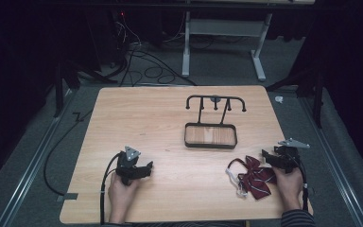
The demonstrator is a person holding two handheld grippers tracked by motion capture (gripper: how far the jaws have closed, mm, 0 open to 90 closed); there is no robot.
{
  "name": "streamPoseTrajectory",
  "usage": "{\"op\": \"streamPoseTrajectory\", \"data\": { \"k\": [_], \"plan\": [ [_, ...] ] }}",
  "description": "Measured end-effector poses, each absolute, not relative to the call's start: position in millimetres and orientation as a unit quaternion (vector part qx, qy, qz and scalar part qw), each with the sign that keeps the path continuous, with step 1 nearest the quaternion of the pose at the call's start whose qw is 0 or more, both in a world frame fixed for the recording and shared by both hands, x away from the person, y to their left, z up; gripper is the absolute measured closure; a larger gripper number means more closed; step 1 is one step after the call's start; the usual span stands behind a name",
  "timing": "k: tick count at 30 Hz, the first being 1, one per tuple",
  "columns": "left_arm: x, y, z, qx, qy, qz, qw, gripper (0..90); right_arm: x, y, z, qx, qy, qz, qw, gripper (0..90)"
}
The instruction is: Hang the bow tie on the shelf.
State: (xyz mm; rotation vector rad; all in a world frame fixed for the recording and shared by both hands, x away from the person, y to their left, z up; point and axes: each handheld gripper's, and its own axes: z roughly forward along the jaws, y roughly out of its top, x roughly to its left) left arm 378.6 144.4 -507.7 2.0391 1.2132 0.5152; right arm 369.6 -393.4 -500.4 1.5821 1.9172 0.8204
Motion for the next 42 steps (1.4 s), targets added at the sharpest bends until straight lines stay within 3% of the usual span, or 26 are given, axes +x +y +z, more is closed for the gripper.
{"op": "streamPoseTrajectory", "data": {
  "k": [34,42],
  "plan": [
    [378.7,144.5,-507.6,0.787,0.468,0.199,0.349,20.7,368.5,-393.1,-500.2,0.583,0.708,0.303,0.259,44.8],
    [378.7,144.6,-507.5,0.787,0.468,0.198,0.349,20.7,366.5,-393.4,-499.8,0.589,0.702,0.303,0.262,51.7]
  ]
}}
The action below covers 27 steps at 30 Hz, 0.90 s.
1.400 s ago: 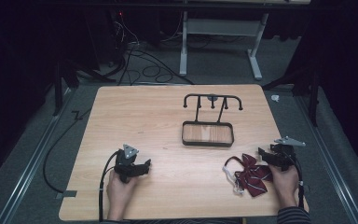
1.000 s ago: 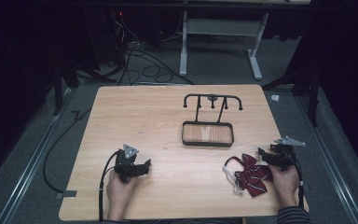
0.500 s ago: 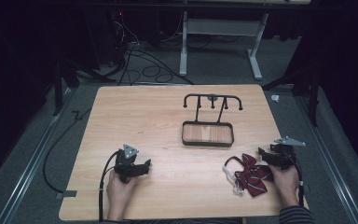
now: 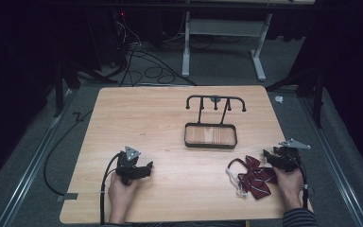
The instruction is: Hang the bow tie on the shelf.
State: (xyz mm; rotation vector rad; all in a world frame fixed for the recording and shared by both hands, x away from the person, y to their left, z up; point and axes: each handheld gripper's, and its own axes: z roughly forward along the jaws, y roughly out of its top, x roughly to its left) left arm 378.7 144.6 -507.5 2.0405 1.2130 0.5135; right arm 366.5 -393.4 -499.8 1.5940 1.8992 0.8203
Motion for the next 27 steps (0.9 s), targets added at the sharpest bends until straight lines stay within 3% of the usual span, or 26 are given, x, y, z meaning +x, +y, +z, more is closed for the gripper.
{"op": "streamPoseTrajectory", "data": {
  "k": [27],
  "plan": [
    [378.7,144.5,-507.6,0.787,0.468,0.198,0.349,20.7,341.7,-386.2,-484.5,0.557,0.703,0.370,0.242,63.4]
  ]
}}
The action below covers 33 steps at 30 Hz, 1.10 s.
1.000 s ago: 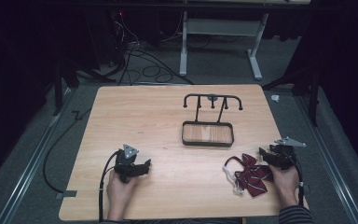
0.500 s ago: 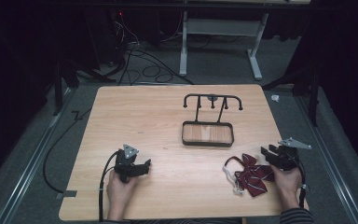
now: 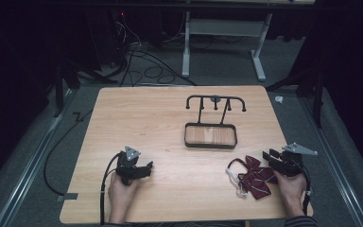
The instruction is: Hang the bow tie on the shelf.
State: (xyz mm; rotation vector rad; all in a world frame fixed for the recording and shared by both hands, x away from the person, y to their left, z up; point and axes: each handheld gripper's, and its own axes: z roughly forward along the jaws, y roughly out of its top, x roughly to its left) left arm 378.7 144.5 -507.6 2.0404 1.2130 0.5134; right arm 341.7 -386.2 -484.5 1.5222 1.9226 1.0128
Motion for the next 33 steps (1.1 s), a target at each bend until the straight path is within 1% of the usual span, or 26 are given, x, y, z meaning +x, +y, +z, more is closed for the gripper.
{"op": "streamPoseTrajectory", "data": {
  "k": [18,33],
  "plan": [
    [378.7,144.5,-507.7,0.787,0.468,0.199,0.349,20.7,323.0,-363.6,-472.7,0.510,0.725,0.404,0.225,67.9],
    [378.7,144.5,-507.6,0.787,0.468,0.199,0.349,20.7,327.7,-340.6,-470.9,0.481,0.750,0.406,0.204,70.3]
  ]
}}
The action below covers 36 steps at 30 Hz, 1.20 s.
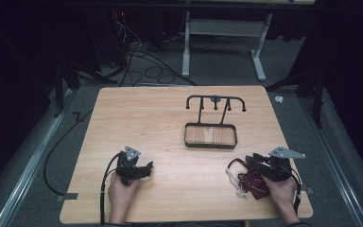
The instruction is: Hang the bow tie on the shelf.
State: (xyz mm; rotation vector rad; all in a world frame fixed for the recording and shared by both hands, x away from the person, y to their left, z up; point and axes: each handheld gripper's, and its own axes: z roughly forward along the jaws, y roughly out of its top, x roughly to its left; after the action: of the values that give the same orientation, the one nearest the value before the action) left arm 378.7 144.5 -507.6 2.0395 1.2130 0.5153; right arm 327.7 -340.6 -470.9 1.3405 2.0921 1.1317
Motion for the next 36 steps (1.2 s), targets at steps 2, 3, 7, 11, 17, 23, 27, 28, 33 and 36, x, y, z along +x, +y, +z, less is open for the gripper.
{"op": "streamPoseTrajectory", "data": {
  "k": [2,3,7,11,17,23,27,28,33,36],
  "plan": [
    [378.7,144.5,-507.6,0.787,0.468,0.199,0.349,20.7,329.5,-337.8,-470.9,0.478,0.753,0.405,0.203,70.6],
    [378.7,144.5,-507.6,0.787,0.468,0.198,0.349,20.7,330.2,-336.3,-470.9,0.478,0.754,0.404,0.200,70.7],
    [378.7,144.5,-507.5,0.787,0.468,0.198,0.349,20.7,334.6,-330.8,-472.3,0.470,0.763,0.399,0.195,71.1],
    [378.7,144.5,-507.6,0.787,0.468,0.199,0.349,20.7,337.4,-326.8,-473.3,0.470,0.766,0.395,0.189,71.3],
    [378.7,144.5,-507.6,0.787,0.468,0.199,0.349,20.7,346.7,-319.5,-477.2,0.464,0.779,0.382,0.179,71.8],
    [378.7,144.6,-507.6,0.787,0.468,0.198,0.349,20.7,353.9,-314.8,-479.8,0.466,0.785,0.371,0.170,72.3],
    [378.7,144.5,-507.6,0.787,0.468,0.199,0.349,20.7,358.4,-312.1,-484.2,0.467,0.791,0.360,0.163,72.8],
    [378.7,144.5,-507.6,0.787,0.468,0.199,0.349,20.7,359.1,-311.8,-485.0,0.467,0.791,0.359,0.163,72.9],
    [378.7,144.5,-507.6,0.787,0.468,0.199,0.349,20.7,360.6,-311.8,-486.6,0.469,0.794,0.354,0.158,73.8],
    [378.7,144.5,-507.6,0.787,0.468,0.199,0.349,20.7,361.7,-311.1,-488.5,0.470,0.795,0.350,0.155,75.2]
  ]
}}
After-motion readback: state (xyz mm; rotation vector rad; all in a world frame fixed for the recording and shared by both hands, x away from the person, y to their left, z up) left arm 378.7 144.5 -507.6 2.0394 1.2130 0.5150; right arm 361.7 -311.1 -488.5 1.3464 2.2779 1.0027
